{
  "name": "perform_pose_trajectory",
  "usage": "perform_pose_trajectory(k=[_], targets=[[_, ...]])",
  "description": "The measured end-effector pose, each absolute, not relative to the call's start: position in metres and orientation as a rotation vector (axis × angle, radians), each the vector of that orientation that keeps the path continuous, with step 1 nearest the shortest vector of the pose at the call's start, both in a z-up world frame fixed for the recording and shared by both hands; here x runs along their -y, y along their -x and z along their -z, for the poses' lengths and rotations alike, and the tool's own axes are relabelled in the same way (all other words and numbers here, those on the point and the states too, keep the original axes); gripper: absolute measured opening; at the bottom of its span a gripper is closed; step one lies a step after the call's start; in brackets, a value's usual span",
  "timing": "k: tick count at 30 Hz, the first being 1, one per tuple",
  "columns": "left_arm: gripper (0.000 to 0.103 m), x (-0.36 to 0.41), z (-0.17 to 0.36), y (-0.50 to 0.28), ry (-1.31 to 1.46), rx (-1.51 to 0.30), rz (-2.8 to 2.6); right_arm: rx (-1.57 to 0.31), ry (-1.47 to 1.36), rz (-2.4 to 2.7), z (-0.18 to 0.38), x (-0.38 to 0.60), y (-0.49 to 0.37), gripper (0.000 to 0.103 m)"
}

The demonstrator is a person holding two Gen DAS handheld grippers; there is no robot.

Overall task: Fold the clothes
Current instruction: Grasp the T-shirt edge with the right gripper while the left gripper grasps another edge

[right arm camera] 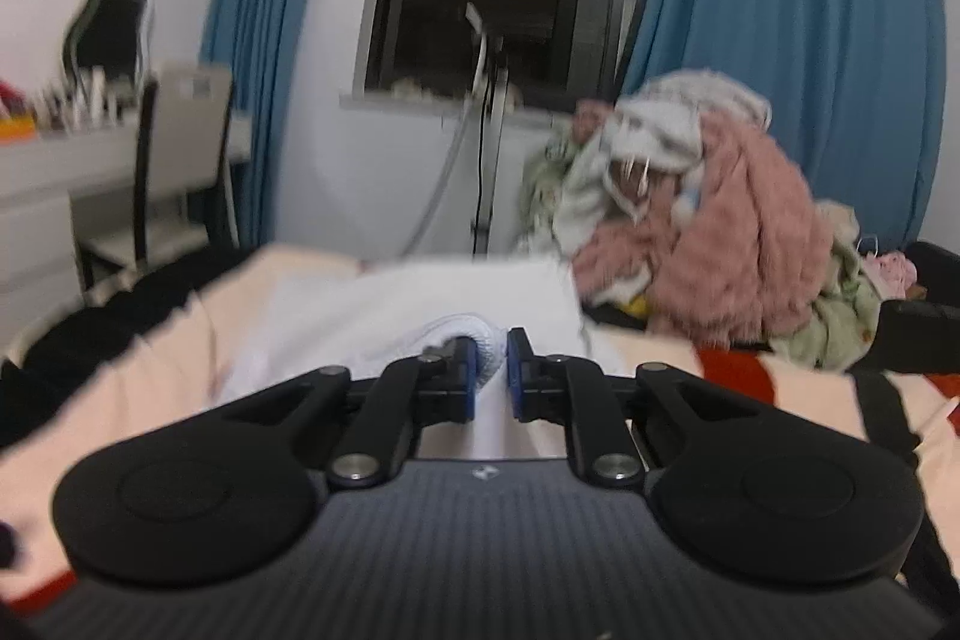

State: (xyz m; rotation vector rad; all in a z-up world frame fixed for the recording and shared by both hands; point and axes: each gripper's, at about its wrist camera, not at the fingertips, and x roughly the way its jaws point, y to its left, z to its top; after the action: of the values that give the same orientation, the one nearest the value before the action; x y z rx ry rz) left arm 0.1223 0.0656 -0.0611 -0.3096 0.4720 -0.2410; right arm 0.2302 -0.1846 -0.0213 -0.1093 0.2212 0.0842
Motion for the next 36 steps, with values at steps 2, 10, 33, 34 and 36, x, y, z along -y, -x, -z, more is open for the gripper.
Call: perform_pose_trajectory(k=[2,10,33,34,36], targets=[[0.103,-0.058,0.057,-0.113,0.297,-0.454,0.285,-0.168,0.078,-0.092,0.000,0.197,-0.201,0.013],[0.103,-0.015,0.044,-0.063,0.238,-0.425,0.483,0.009,0.008,-0.166,-0.053,0.231,-0.074,0.010],[0.017,0.144,0.141,-0.087,-0.035,-0.518,0.441,0.062,-0.317,-0.079,0.001,0.330,-0.023,0.010],[0.014,0.145,0.143,-0.091,-0.017,-0.518,0.416,0.047,-0.307,-0.056,0.005,0.333,-0.027,0.010],[0.005,0.128,0.132,-0.090,0.075,-0.511,0.395,-0.003,-0.290,-0.004,0.012,0.338,-0.039,0.010]])
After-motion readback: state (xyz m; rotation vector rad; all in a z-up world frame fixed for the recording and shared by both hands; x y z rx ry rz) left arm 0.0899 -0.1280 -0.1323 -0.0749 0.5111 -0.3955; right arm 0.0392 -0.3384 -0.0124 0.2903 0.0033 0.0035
